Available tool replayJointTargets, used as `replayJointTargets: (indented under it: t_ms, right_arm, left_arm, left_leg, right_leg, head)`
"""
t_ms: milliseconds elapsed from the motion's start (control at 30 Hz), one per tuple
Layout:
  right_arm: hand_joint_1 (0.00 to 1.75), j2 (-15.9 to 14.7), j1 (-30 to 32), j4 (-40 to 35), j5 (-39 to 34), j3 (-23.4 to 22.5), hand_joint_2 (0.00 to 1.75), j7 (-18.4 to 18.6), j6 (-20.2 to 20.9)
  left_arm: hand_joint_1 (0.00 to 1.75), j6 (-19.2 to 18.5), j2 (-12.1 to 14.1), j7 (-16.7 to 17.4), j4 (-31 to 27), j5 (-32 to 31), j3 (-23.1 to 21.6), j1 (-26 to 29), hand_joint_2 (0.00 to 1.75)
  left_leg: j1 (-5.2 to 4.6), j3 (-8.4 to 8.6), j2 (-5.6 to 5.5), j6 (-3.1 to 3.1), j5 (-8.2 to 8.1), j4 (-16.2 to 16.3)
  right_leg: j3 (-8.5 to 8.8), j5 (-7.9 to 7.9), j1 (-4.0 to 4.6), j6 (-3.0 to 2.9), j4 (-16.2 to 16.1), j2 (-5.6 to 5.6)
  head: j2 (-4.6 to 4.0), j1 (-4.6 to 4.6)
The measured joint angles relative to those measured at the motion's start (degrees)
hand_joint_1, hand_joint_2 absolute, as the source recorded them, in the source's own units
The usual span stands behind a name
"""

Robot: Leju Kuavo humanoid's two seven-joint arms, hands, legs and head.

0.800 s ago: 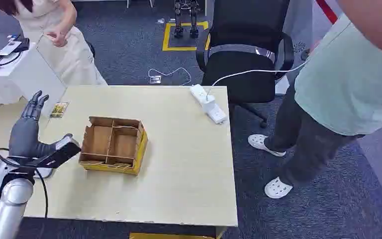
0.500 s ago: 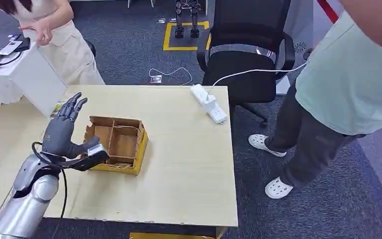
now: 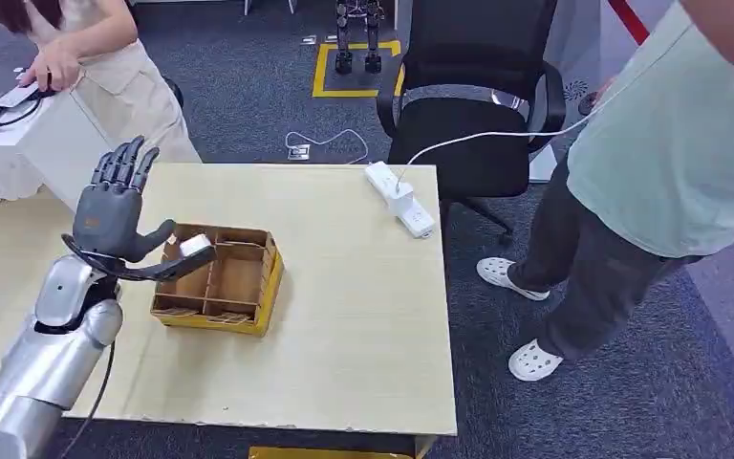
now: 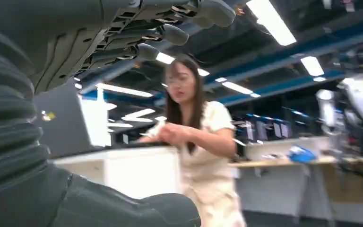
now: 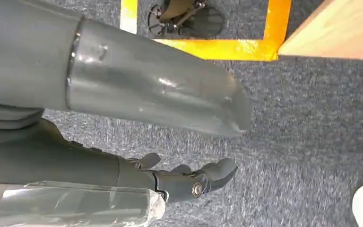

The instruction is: Pass the card to the sensor for recognition and then transmit it.

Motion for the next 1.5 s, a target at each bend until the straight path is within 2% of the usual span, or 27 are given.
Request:
replayJointTargets:
  t_ms: [333,1267,1300,1333,1367,1400,1500]
  right_arm:
    - [0.00,0.2,0.1,0.0,0.5,-0.7,0.00,0.7,-0.7]
    - [0.00,1.0,0.3,0.0,2.1,-2.0,0.00,0.7,-1.2]
    - [0.00,1.0,0.3,0.0,2.1,-2.0,0.00,0.7,-1.2]
    - [0.00,1.0,0.3,0.0,2.1,-2.1,0.00,0.7,-1.3]
    - [0.00,1.0,0.3,0.0,2.1,-2.1,0.00,0.7,-1.3]
    - [0.00,1.1,0.3,0.0,2.1,-2.1,0.00,0.7,-1.3]
    - [0.00,1.1,0.3,-0.1,2.1,-2.2,0.00,0.6,-1.3]
  left_arm:
    - [0.00,5.7,0.7,6.7,5.8,-9.3,1.9,-2.9,1.75]
    - [0.00,6.9,0.3,9.0,14.5,-13.1,4.7,-3.9,1.75]
    - [0.12,6.9,0.3,9.1,14.8,-13.2,5.0,-3.9,1.75]
    - [1.10,7.0,0.3,9.3,15.3,-13.2,5.2,-3.9,1.75]
    - [1.10,7.0,0.3,9.4,15.6,-13.3,5.3,-3.9,1.75]
    - [1.75,6.9,0.4,9.5,15.8,-13.3,5.3,-4.0,1.75]
    - [1.75,6.4,0.4,9.3,16.7,-13.3,5.4,-4.2,1.75]
  left_leg:
    - [-0.01,-0.02,0.01,0.00,0.00,0.0]
    - [-0.01,-0.02,0.01,0.00,0.00,0.0]
    - [-0.01,-0.02,0.01,0.00,0.00,0.0]
    - [-0.01,-0.02,0.01,0.00,0.00,0.0]
    - [-0.01,-0.02,0.01,0.00,0.00,0.0]
    - [-0.01,-0.02,0.01,0.00,0.00,0.0]
    - [-0.01,-0.03,0.00,0.00,0.00,0.0]
  right_leg:
    - [0.00,0.00,-0.01,0.00,0.0,0.01]
    - [-0.01,0.00,-0.01,0.00,0.0,0.00]
    - [-0.01,0.00,0.00,0.00,0.0,0.01]
    - [-0.02,0.00,0.00,0.00,0.0,0.01]
    - [-0.02,0.00,0.00,0.00,0.0,0.01]
    - [-0.02,0.00,0.00,0.00,0.0,0.01]
    - [-0.02,0.00,0.00,0.00,0.0,0.00]
  head:
    - [0.00,0.02]
    - [0.00,0.02]
    - [0.00,0.02]
    - [0.00,0.02]
    - [0.00,0.00]
    - [0.00,0.02]
    - [0.00,0.02]
